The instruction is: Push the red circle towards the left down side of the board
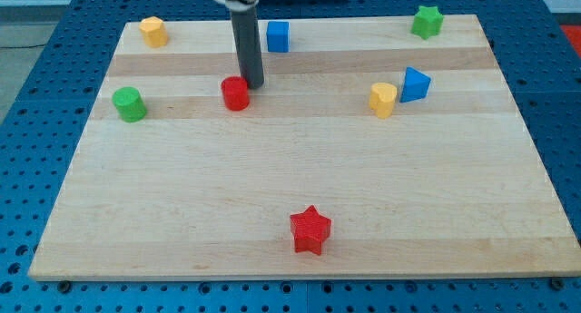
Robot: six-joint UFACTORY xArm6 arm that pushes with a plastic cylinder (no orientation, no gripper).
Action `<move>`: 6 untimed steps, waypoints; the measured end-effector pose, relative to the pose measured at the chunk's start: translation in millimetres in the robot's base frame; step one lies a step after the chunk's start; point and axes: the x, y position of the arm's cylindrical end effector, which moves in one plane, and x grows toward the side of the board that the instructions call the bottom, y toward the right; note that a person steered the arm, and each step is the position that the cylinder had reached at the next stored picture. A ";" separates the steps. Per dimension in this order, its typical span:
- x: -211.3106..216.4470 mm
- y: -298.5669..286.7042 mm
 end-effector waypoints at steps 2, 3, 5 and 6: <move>-34.3 -34.8; -48.3 -66.0; 14.4 -59.7; 41.2 -24.8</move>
